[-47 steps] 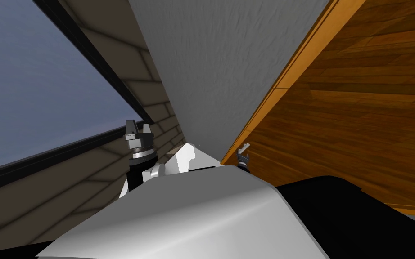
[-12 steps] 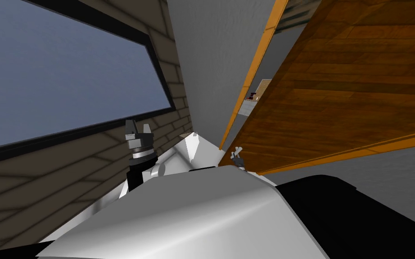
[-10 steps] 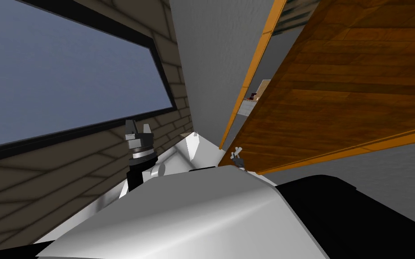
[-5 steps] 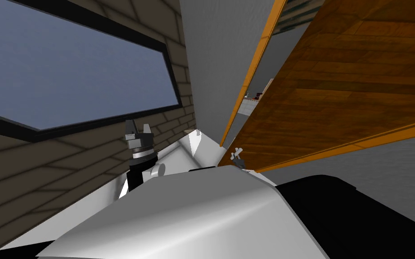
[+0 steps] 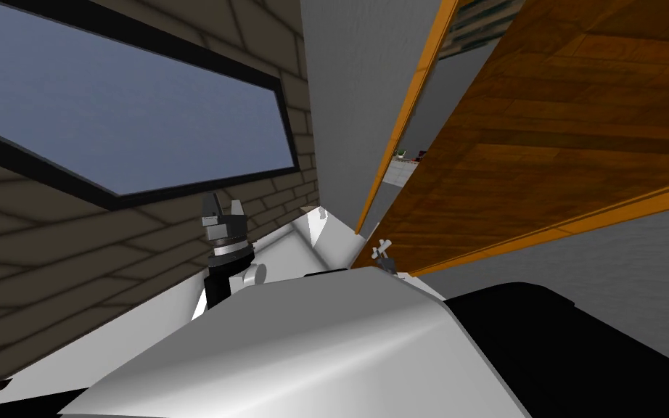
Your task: Pull the door open
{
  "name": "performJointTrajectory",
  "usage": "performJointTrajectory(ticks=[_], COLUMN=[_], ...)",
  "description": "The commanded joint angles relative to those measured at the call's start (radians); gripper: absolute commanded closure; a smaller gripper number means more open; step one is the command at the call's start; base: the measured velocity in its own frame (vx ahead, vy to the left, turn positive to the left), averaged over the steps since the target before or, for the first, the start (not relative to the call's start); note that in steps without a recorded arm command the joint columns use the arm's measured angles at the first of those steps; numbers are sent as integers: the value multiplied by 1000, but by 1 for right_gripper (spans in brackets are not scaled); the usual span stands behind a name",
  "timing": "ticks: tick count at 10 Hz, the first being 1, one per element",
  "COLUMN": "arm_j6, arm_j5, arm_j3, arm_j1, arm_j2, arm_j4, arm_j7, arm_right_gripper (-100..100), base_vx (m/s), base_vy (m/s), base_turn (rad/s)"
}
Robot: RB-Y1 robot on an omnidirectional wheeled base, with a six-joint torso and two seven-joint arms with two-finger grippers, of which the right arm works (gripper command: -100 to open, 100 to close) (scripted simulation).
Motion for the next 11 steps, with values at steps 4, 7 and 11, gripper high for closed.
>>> performJointTrajectory(ticks=[4,7,11], arm_j6=[-34,-54,-73], arm_j5=[18,28,32], arm_j3=[35,55,71], arm_j1=[-4,-9,-11], arm_j2=[-18,-30,-34], arm_j4=[28,47,67], arm_j7=[-38,-60,-76], arm_right_gripper=[100,100,100], base_vx=[-216,-195,-147], base_vy=[-27,-34,-27], base_turn=[115,104,99])
